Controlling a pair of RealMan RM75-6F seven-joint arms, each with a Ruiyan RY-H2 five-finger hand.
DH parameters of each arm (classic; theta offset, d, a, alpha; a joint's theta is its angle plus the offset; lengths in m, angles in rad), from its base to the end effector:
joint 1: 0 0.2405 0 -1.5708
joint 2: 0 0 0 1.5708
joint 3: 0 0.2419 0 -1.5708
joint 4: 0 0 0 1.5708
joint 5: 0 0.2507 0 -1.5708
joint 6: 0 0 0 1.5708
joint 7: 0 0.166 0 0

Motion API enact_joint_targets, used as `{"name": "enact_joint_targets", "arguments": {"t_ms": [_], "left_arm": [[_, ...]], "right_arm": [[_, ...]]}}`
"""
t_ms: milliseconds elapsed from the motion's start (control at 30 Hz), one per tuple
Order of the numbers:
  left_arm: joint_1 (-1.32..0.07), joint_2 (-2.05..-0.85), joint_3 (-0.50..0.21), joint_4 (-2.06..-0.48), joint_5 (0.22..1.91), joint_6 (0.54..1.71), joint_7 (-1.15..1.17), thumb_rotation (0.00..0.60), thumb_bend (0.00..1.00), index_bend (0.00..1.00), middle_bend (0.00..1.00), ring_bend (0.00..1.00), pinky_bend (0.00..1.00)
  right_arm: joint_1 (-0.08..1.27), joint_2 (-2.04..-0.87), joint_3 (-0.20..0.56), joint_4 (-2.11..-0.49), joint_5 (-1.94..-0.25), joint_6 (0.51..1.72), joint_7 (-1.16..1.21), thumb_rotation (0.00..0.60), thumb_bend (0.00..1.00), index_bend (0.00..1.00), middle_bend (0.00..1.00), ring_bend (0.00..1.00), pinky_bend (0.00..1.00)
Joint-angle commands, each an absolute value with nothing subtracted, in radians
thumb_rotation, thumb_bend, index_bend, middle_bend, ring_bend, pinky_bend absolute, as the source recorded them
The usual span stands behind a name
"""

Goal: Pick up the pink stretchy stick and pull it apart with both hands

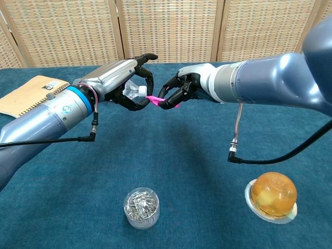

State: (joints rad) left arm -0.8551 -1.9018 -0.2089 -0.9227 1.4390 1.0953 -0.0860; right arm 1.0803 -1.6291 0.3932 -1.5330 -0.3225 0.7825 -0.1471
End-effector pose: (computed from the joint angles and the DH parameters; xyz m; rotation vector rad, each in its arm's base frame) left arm -0.0897 0.3999 -0.1087 -1.8317 -0.8281 -1.3086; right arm -0.0104 -0.3882 -0.1023 1.5392 -1.8861 1.0555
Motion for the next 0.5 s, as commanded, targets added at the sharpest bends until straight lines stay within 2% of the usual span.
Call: {"name": "enact_joint_targets", "arguments": {"t_ms": [33,500], "left_arm": [[-0.854,-1.900,-0.210,-0.916,1.437,1.097,-0.084,0.600,0.54,0.84,0.00,0.00,0.00],[-0.839,-1.851,-0.211,-0.876,1.425,1.100,-0.083,0.600,0.55,0.85,0.00,0.00,0.00]], "right_arm": [[1.079,-1.624,0.390,-1.536,-0.326,0.786,-0.147,0.600,0.61,0.70,0.10,0.00,0.00],[1.067,-1.584,0.386,-1.552,-0.332,0.798,-0.140,0.600,0.61,0.70,0.10,0.00,0.00]]}}
